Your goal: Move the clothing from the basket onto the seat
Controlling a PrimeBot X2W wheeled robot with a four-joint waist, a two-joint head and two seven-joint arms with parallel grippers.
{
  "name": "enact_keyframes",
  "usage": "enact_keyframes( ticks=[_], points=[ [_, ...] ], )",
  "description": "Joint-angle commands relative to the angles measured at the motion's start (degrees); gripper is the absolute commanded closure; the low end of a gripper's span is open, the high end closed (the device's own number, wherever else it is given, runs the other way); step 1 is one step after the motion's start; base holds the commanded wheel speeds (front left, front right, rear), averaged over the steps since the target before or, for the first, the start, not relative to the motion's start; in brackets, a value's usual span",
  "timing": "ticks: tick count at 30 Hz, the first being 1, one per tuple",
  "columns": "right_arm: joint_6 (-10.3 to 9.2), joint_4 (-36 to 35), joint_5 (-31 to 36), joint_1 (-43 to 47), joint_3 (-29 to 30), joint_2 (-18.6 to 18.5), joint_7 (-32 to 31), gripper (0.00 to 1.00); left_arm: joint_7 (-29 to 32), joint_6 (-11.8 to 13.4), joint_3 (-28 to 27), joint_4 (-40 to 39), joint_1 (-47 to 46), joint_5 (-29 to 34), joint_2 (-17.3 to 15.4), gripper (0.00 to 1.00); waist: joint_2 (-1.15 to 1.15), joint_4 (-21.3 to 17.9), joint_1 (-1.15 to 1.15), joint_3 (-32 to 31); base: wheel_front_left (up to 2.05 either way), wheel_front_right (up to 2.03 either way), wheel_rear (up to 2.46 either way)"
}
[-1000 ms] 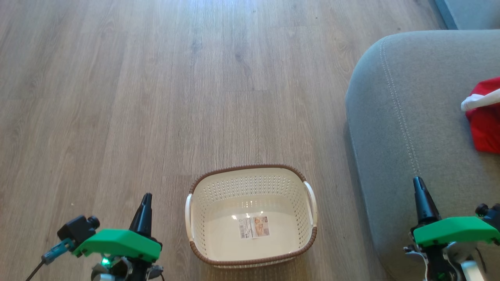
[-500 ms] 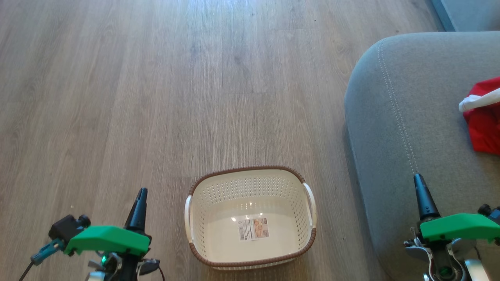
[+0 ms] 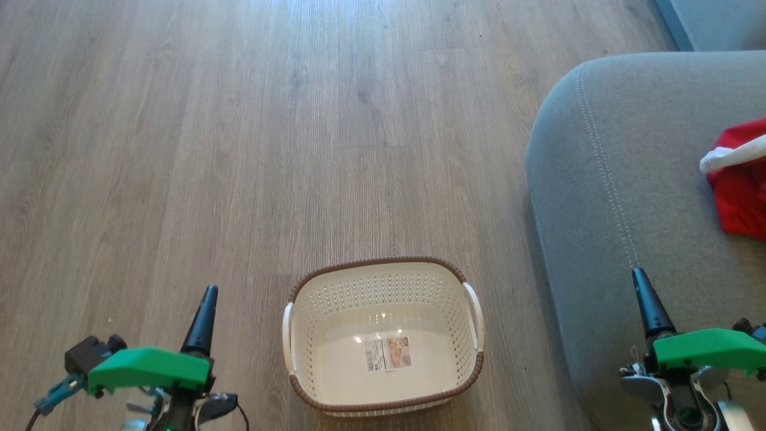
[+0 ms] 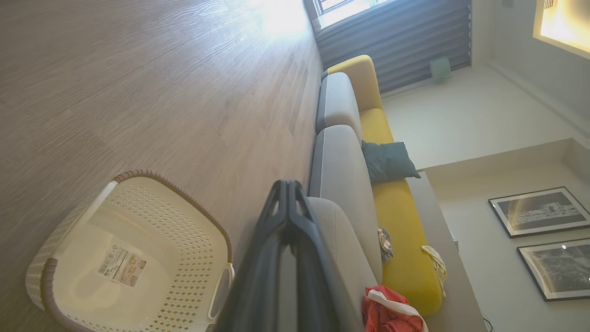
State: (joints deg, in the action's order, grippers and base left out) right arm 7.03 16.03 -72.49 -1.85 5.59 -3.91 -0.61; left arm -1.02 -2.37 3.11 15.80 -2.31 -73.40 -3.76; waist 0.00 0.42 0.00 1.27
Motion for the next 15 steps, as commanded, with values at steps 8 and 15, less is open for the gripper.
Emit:
enact_keyframes(
  ticks=[8,15],
  points=[
    [0.38,-2.0,-5.89,-3.5,-0.1,0.17,-1.89,1.0,1.65,-1.77,-3.54,-1.83,-3.14,-6.11,-0.78,1.0,0.0,-0.11,0.0,-0.29,0.0,0.0,0.0],
    [0.4,-2.0,-9.97,-3.75,0.21,0.41,-3.07,1.0,2.86,-2.76,-4.69,-1.84,-3.3,-10.4,-0.75,1.0,0.0,-0.2,0.0,-0.53,0.0,0.0,0.0]
  ],
)
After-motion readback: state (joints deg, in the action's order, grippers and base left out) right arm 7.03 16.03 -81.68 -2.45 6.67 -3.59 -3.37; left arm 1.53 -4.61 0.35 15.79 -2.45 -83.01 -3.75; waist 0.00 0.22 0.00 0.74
